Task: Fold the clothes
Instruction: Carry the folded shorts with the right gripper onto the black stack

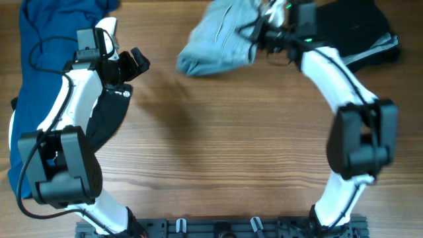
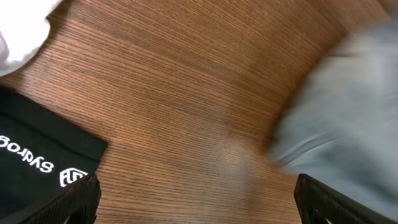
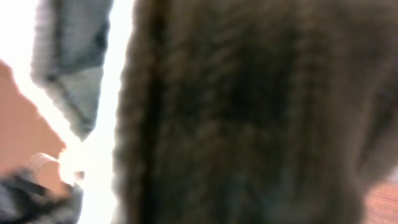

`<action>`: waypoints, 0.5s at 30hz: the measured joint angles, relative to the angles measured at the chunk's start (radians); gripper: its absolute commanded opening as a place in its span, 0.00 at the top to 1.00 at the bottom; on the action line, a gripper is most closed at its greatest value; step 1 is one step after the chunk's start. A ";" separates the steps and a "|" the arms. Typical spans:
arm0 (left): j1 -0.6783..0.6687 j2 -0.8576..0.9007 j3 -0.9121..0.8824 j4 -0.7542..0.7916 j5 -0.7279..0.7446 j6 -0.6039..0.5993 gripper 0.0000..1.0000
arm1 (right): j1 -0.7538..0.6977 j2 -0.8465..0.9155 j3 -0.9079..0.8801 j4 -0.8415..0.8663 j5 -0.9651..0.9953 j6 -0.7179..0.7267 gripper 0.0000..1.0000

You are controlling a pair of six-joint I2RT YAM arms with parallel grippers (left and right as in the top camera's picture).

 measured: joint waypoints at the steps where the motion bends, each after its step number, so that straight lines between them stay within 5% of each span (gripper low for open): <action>1: 0.000 0.000 0.000 0.000 -0.001 0.000 0.00 | -0.018 -0.041 0.000 0.030 0.016 0.035 0.96; 8: 0.000 0.000 0.000 -0.004 -0.005 0.003 0.00 | -0.262 -0.105 0.002 0.159 0.045 0.260 0.96; 15: 0.000 0.000 0.000 -0.012 -0.008 0.003 0.00 | -0.486 -0.105 0.002 0.219 0.161 0.176 0.96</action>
